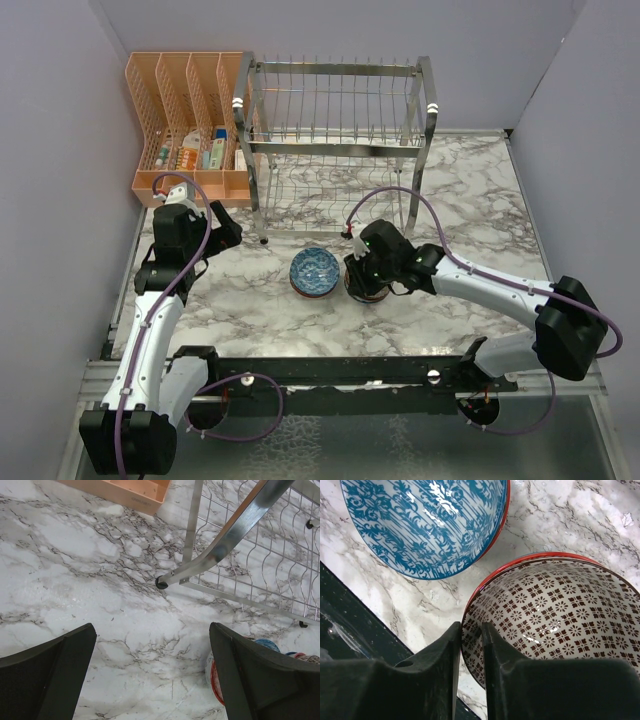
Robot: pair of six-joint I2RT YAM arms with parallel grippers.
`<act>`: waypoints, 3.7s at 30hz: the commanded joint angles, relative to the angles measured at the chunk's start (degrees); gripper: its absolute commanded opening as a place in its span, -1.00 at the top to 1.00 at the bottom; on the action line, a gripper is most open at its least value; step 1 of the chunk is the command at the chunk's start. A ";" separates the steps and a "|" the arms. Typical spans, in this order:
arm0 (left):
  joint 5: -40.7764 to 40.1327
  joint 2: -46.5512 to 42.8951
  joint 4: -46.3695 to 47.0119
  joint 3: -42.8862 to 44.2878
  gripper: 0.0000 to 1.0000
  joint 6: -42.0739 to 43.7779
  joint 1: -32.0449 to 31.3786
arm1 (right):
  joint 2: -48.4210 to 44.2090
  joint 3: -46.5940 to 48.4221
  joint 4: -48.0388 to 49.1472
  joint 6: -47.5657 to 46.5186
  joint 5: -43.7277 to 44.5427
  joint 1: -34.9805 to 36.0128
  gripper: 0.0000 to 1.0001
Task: Load the bowls into the dish rack
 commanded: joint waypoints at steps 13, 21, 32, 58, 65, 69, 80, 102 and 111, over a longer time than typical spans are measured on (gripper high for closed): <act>-1.73 -0.78 0.43 -0.76 -0.99 1.10 0.29 | -2.64 3.42 -3.50 -0.43 -2.47 0.42 0.64; -1.56 -0.88 0.26 -0.86 -0.99 1.10 0.29 | -3.88 2.76 -3.16 -0.16 -2.34 0.42 0.34; -1.33 -0.55 0.24 -0.82 -0.99 1.21 0.29 | -3.12 2.54 -2.75 -0.20 -3.02 0.42 0.06; -1.73 -0.63 -0.38 -0.77 -0.98 1.47 0.29 | -1.52 2.33 -2.82 0.25 -2.04 0.41 0.73; -1.90 -0.75 -0.63 -0.82 -0.99 1.54 0.29 | -6.11 3.23 -3.34 1.04 0.45 0.42 0.98; -1.91 -0.80 -0.63 -0.82 -0.99 1.36 0.29 | -8.25 4.13 -3.71 1.07 2.43 0.42 0.98; -1.82 -0.80 -0.59 -0.86 -0.99 1.27 0.29 | -8.12 2.61 0.62 2.08 3.10 0.44 0.98; -2.17 -0.59 -0.72 -0.69 -0.99 1.65 0.31 | -3.07 -0.27 3.96 0.61 -3.76 0.42 0.53; -2.23 -0.37 -0.76 -0.68 -0.99 1.66 0.29 | -2.74 -0.40 3.98 -0.07 -4.97 0.42 0.22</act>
